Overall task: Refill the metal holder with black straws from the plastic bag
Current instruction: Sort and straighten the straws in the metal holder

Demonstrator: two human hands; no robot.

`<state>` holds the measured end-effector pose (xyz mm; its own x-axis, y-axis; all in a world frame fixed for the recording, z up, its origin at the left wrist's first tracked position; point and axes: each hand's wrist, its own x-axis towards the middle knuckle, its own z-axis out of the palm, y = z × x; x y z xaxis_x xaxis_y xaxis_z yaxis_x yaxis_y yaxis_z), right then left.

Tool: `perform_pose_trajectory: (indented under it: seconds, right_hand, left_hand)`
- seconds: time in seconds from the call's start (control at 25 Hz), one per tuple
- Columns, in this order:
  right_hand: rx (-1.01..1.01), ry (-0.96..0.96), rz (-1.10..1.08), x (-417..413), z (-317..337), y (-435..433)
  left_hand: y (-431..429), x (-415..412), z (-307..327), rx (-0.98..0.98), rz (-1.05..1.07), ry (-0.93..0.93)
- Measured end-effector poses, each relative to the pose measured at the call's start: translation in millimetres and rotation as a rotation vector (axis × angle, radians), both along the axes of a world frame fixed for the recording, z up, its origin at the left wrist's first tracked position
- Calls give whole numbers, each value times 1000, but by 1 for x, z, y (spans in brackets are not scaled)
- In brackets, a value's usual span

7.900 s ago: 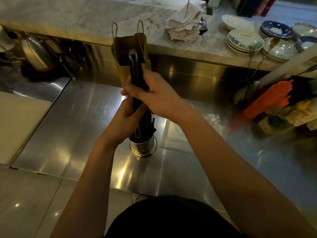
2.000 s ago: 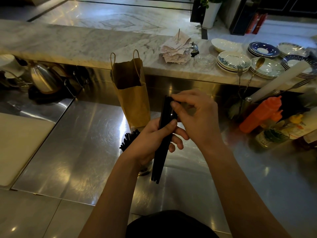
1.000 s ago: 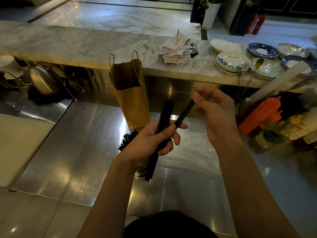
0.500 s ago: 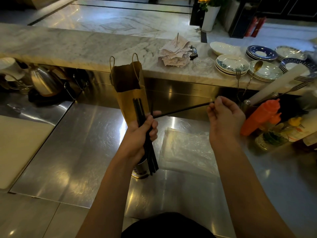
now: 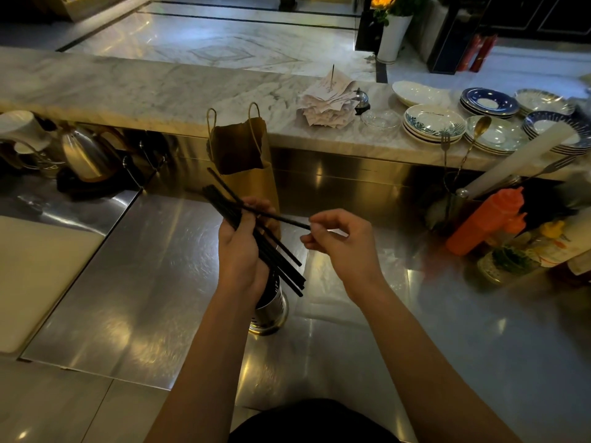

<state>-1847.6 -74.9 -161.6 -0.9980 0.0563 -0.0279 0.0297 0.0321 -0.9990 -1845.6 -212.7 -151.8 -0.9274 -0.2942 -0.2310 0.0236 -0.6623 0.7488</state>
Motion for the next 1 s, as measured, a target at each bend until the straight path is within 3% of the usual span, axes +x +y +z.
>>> perform_pose_trajectory:
  seconds: [0.16,0.32,0.4,0.56,0.64,0.8,1.0]
  right_hand:
    - [125,1,-16,-2,-5,-6]
    - [484,-21,376,-4,3,1]
    - [583,0,452,-7,12,8]
    - [511,330,95,-17,40,20]
    - [576,489,92,-17,53,17]
    - [717,539,190,-13,53,11]
    - [628,548,141,-11,47,17]
  left_hand:
    - [0,2,2,97,21,55]
    - [-2,1,-3,-51,-21,105]
    - [-3,2,-4,-128,-117,145]
    - [-1,4,-12,-273,-426,202]
    - [1,7,-14,-332,-579,219]
    - [4,14,-13,-430,-817,267]
    - [3,16,-11,-366,-895,243]
